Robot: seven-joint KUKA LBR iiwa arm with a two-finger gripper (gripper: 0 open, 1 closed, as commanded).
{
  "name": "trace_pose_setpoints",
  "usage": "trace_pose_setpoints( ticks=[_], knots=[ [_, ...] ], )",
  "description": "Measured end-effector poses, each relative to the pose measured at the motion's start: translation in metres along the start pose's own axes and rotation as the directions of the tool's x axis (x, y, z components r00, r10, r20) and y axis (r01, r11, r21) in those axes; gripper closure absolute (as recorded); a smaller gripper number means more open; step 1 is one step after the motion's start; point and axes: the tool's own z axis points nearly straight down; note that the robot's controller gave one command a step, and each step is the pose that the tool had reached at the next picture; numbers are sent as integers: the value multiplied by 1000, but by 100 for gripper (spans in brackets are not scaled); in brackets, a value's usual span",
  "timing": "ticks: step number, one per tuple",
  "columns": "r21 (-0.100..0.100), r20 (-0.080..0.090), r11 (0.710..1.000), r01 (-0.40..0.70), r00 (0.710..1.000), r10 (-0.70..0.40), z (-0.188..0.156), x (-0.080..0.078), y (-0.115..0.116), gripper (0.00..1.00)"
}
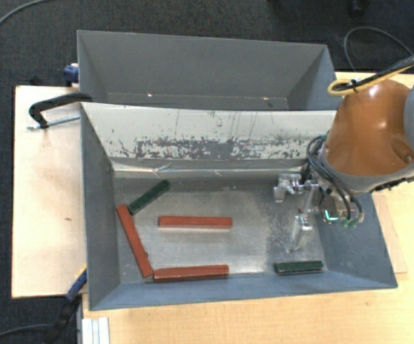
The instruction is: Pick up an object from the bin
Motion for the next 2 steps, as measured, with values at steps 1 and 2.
trace_pose_setpoints(
  ticks=[1,2],
  knots=[
    [2,2,808,589,808,-589,104,-3,0,0],
    [6,12,848,530,848,-530,72,-61,88,0]
  ],
)
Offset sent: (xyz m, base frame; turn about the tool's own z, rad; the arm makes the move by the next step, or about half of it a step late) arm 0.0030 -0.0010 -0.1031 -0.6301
